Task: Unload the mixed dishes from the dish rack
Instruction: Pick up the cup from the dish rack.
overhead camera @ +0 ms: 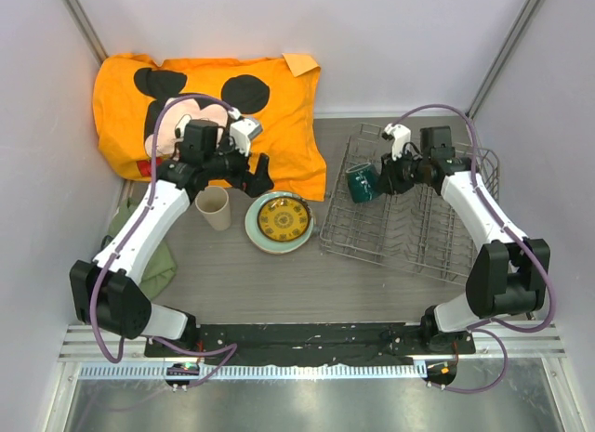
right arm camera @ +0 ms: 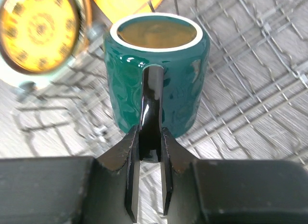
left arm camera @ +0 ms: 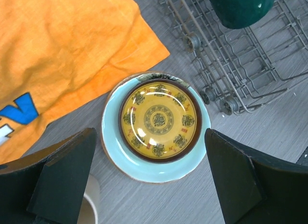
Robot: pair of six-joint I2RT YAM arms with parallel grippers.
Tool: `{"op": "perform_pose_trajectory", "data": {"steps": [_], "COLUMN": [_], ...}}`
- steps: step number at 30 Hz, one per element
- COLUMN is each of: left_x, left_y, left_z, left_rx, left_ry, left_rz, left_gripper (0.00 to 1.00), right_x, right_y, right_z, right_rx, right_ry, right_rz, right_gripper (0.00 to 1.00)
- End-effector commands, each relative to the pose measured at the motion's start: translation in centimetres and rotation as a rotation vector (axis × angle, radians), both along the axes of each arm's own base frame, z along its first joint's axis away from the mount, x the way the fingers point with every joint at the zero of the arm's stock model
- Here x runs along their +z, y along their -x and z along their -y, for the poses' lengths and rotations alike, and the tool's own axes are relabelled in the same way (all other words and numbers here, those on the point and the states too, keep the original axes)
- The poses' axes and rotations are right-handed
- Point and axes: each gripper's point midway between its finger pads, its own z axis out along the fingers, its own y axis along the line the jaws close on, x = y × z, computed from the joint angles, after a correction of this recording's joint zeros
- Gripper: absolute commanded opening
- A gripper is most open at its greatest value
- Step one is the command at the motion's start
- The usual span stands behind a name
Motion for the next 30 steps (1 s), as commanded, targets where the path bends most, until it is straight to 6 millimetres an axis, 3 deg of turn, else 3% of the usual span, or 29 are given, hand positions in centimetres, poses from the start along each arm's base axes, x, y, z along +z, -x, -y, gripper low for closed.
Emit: {"op": "perform_pose_trajectory", "data": {"steps": [1,7,17,19,22,30], "left_x": [1.9,2.0,3.9,4.8,5.7,4.5], "left_y": [-1.0,-0.9,-1.1,-1.7,-0.9,-0.1], "left_z": [2.5,5.2,9.2,9.3,10.8,13.2], "left_rx": [-0.019,-0.011,0.032,0.083,0.105,0.125], "left_ry": [0.02,-0.056,-0.065,-0.081,-0.115,-0.221], "left_rz": [0.142,0.266,0.409,0.474,0.595,0.711], "left_gripper": [1.0,1.0,1.0,1.0,1.0,1.0], "right_x": [9.3,12.8,14.6,14.9,15.3,16.0], "right_y": [-1.4,-1.9,-2.3,-2.4,-2.4,-2.2], "right_z": [-2.0,-2.9,-3.9,-4.3,-4.7,-6.1], "right_rx": [-0.01,-0.076,-0.133,-0.137,-0.135,-0.1], "right_ry": [-0.178,-0.297,-0.425,-0.457,-0.496,-0.597], "right_rz": [0.175,0.144,0.087,0.061,0.031,-0.056], "right_gripper": [0.01,0.01,0.01,0.01,0.01,0.01]}}
